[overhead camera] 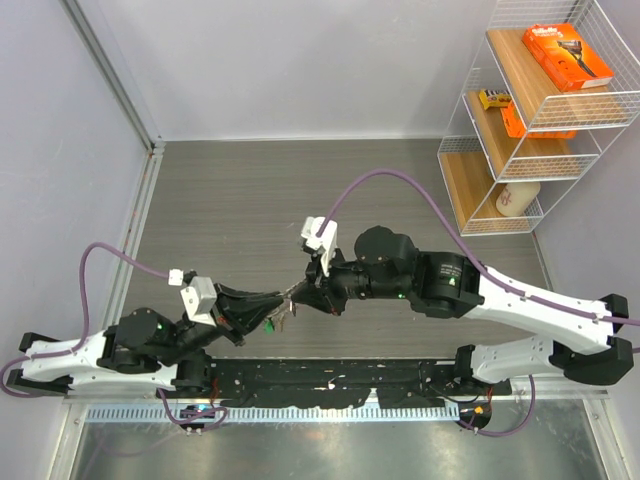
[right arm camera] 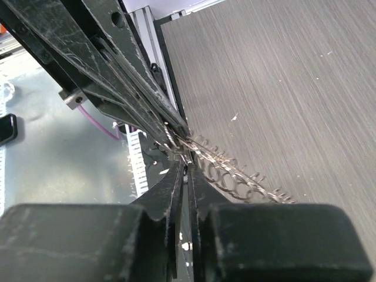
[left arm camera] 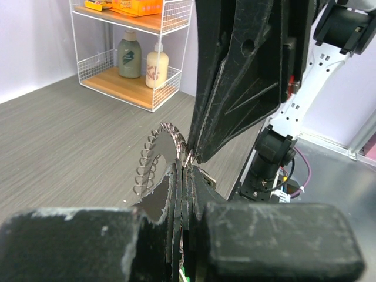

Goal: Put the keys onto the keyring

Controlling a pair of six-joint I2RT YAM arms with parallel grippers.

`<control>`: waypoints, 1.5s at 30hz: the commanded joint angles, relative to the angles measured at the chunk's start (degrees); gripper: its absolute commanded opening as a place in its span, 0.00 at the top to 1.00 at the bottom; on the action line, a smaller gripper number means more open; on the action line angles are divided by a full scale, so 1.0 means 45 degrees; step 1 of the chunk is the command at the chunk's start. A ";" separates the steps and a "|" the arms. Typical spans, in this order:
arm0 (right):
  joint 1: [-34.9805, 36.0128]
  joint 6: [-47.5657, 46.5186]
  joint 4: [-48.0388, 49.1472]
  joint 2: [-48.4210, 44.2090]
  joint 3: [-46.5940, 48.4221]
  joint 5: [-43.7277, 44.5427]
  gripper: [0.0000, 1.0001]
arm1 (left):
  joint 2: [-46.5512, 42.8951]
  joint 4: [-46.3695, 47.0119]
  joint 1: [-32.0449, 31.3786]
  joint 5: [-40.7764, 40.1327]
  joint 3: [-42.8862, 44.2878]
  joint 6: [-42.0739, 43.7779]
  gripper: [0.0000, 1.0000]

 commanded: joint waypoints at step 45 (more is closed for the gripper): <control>0.2602 -0.6027 -0.1751 0.0059 0.2794 0.0508 0.60 | -0.0047 0.1845 -0.0063 0.1406 0.0166 -0.0909 1.00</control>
